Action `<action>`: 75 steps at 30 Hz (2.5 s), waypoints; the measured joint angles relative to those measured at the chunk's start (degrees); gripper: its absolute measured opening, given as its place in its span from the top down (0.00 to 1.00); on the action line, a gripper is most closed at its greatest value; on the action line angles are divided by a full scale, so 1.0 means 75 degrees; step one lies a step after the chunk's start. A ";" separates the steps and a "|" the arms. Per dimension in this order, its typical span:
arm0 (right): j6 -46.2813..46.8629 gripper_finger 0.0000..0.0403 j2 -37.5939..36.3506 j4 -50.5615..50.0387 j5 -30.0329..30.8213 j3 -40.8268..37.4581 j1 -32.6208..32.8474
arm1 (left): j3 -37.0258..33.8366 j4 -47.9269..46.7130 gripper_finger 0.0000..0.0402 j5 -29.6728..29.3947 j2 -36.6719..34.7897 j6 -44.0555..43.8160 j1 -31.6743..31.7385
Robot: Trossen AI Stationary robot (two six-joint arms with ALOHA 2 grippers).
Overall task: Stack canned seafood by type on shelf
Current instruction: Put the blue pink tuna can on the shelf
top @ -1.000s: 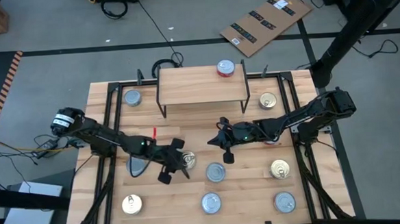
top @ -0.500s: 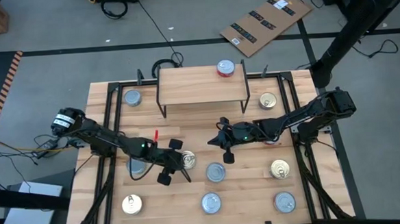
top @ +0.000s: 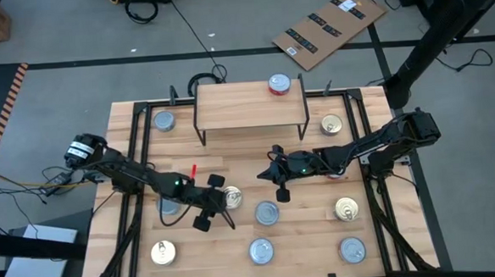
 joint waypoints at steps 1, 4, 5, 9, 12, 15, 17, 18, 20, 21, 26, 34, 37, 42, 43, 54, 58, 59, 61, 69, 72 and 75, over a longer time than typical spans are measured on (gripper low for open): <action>-0.0007 0.97 0.0000 0.0002 0.0000 0.0000 0.0000 | 0.0000 0.0023 0.75 -0.0139 0.0022 0.0039 -0.0022; -0.0010 0.97 0.0000 -0.0009 0.0000 -0.0003 0.0000 | 0.0006 0.0065 0.78 -0.0348 0.0103 0.0214 -0.0069; -0.0010 0.97 0.0002 -0.0019 0.0000 -0.0003 0.0000 | 0.0009 0.0062 0.79 -0.0363 0.0105 0.0218 -0.0071; -0.0010 0.97 0.0003 -0.0025 0.0000 -0.0003 0.0000 | 0.0012 0.0083 0.87 -0.0413 0.0106 0.0213 -0.0080; -0.0010 0.97 0.0003 -0.0023 0.0000 -0.0003 0.0000 | 0.0015 0.0092 0.95 -0.0501 0.0108 0.0243 -0.0088; -0.0010 0.97 0.0003 -0.0020 0.0000 -0.0003 0.0000 | 0.0039 0.0119 0.99 -0.0258 0.0093 0.0207 -0.0069; -0.0010 0.97 0.0003 -0.0020 0.0000 -0.0003 0.0000 | 0.0214 -0.0049 0.99 0.0199 0.0102 -0.0039 -0.0025; -0.0010 0.97 0.0003 -0.0020 0.0000 -0.0003 0.0000 | 0.0342 -0.0159 0.99 0.0410 0.0106 -0.0146 0.0004; -0.0010 0.97 0.0003 -0.0020 0.0000 -0.0003 0.0000 | 0.0591 -0.0255 0.99 0.0722 0.0103 -0.0230 0.0033; -0.0010 0.97 0.0003 -0.0018 0.0000 -0.0003 0.0000 | 0.0703 -0.0321 0.99 0.0819 0.0103 -0.0241 0.0053; 0.0043 0.97 0.0003 -0.0035 -0.0002 -0.0003 0.0000 | 0.1009 -0.0551 1.00 0.1250 0.0103 -0.0558 0.0309; 0.0272 0.95 0.0003 -0.0033 0.0261 -0.0003 0.0301 | 0.1035 -0.0003 1.00 0.2234 0.0097 -0.1789 0.0984; 0.0217 0.90 0.0003 -0.0021 0.1116 -0.0003 0.0620 | 0.1035 0.0347 1.00 0.2589 0.0097 -0.2221 0.1272; 0.0112 0.76 0.0032 -0.0018 0.1717 0.0106 0.1121 | 0.1035 0.0715 1.00 0.2992 0.0091 -0.2564 0.1693; 0.0147 0.72 0.0051 -0.0005 0.1862 0.0159 0.1228 | 0.1035 0.0753 1.00 0.3020 0.0091 -0.2606 0.1760; 0.0599 0.40 0.0061 -0.0638 0.2657 0.0615 0.1885 | 0.1035 0.1049 1.00 0.3185 0.0088 -0.2828 0.2128; 0.0599 0.34 0.0061 -0.0726 0.2716 0.0670 0.1891 | 0.1037 0.1173 1.00 0.3236 0.0082 -0.2932 0.2235; 0.0599 0.33 0.0061 -0.0774 0.2715 0.0670 0.1891 | 0.1037 0.1192 1.00 0.3236 0.0084 -0.2986 0.2268; 0.0599 0.32 0.0066 -0.0809 0.2704 0.0670 0.1888 | 0.1037 0.1215 1.00 0.3236 0.0082 -0.3016 0.2318; 0.0313 0.31 0.1163 -0.0733 0.2726 0.1039 0.1853 | 0.1043 0.1398 1.00 0.3229 0.0079 -0.3025 0.2451; -0.0107 0.30 0.1619 -0.0797 0.3242 0.1414 0.1862 | 0.1043 0.1372 1.00 0.3224 0.0079 -0.3050 0.2467; -0.0188 0.27 0.1912 -0.0988 0.3442 0.1755 0.1871 | 0.1043 0.1371 1.00 0.3230 0.0079 -0.3060 0.2467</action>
